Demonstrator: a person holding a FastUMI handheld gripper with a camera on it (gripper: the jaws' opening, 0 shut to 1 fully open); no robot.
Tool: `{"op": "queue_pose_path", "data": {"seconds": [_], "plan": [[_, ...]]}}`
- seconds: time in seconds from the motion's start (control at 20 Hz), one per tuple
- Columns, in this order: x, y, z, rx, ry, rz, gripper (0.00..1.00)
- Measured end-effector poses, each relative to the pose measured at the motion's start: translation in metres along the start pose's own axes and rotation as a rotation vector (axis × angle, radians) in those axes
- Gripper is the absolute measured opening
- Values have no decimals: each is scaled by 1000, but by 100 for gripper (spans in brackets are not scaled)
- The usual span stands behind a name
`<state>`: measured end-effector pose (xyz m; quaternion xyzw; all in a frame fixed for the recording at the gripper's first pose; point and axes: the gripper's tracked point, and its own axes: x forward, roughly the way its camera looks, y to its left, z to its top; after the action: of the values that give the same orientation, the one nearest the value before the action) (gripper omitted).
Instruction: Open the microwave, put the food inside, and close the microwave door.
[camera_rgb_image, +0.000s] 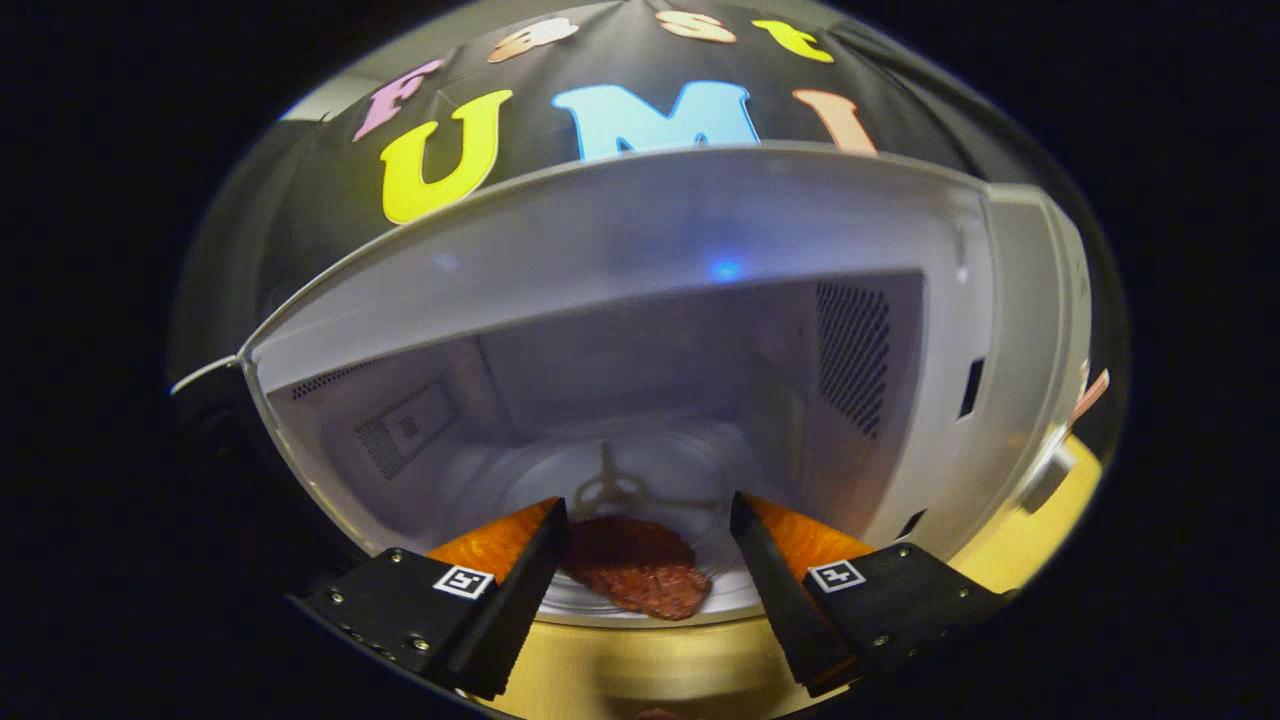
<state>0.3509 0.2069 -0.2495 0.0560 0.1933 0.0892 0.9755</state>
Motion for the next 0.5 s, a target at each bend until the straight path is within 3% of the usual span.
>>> {"op": "queue_pose_path", "data": {"seconds": [0.25,0.5], "plan": [[-38,15,12,-30,3,90,98],[-113,23,46,-42,-52,137,98]]}}
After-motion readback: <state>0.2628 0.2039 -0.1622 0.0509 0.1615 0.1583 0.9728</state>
